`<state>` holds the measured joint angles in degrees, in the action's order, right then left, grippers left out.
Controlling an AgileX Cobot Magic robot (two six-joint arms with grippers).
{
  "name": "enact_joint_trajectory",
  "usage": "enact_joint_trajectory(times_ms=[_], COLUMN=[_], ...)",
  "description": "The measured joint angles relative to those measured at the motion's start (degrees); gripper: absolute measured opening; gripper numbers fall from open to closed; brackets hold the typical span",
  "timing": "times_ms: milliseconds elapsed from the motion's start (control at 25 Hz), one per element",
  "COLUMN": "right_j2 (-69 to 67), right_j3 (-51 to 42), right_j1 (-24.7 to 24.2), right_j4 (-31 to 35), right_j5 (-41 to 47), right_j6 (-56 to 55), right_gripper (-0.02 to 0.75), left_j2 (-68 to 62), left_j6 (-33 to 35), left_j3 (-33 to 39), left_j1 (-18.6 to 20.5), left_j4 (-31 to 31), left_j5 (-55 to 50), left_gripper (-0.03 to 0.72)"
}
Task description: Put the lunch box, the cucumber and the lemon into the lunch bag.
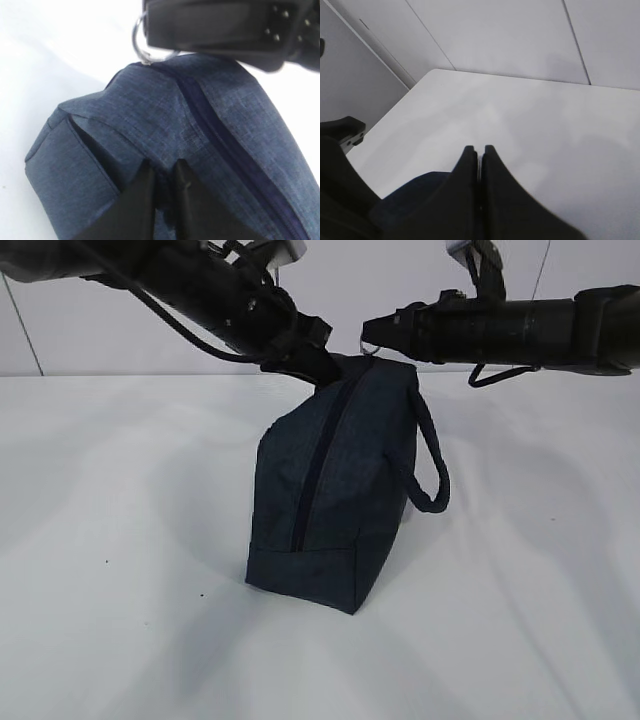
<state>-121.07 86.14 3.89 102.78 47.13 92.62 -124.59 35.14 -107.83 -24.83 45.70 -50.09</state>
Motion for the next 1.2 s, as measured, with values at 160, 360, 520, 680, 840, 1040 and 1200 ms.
enact_joint_trajectory(times_ms=[160,360,520,680,840,1040,1200], right_j2=[0.0,0.0,0.0,0.0,0.0,0.0,0.0], right_j3=[0.0,0.0,0.0,0.0,0.0,0.0,0.0], right_j1=[-1.2,-1.8,-1.8,-1.8,-1.8,-1.8,-1.8], right_j4=[0.0,0.0,-0.1,-0.1,-0.1,-0.1,-0.2], right_j5=[0.0,0.1,0.7,0.7,0.8,0.6,-0.3], right_j6=[0.0,0.0,-0.1,-0.3,-0.3,-0.3,-0.3], right_gripper=[0.000,0.000,0.000,0.000,0.000,0.000,0.000], left_j2=[0.3,0.3,0.3,0.3,0.6,1.8,3.1], left_j6=[0.0,0.0,-0.3,-0.6,-0.8,-0.8,-0.9], left_j3=[-1.4,-4.3,-6.6,-8.1,-8.8,-8.8,-8.8], left_j1=[0.0,0.0,0.0,0.0,0.0,0.0,0.0], left_j4=[-1.0,-1.7,-2.0,-2.1,-2.0,-1.8,-1.7], left_j5=[-2.5,-7.0,-11.0,-14.8,-17.0,-18.1,-19.1], left_gripper=[0.027,0.027,0.027,0.027,0.026,0.026,0.026])
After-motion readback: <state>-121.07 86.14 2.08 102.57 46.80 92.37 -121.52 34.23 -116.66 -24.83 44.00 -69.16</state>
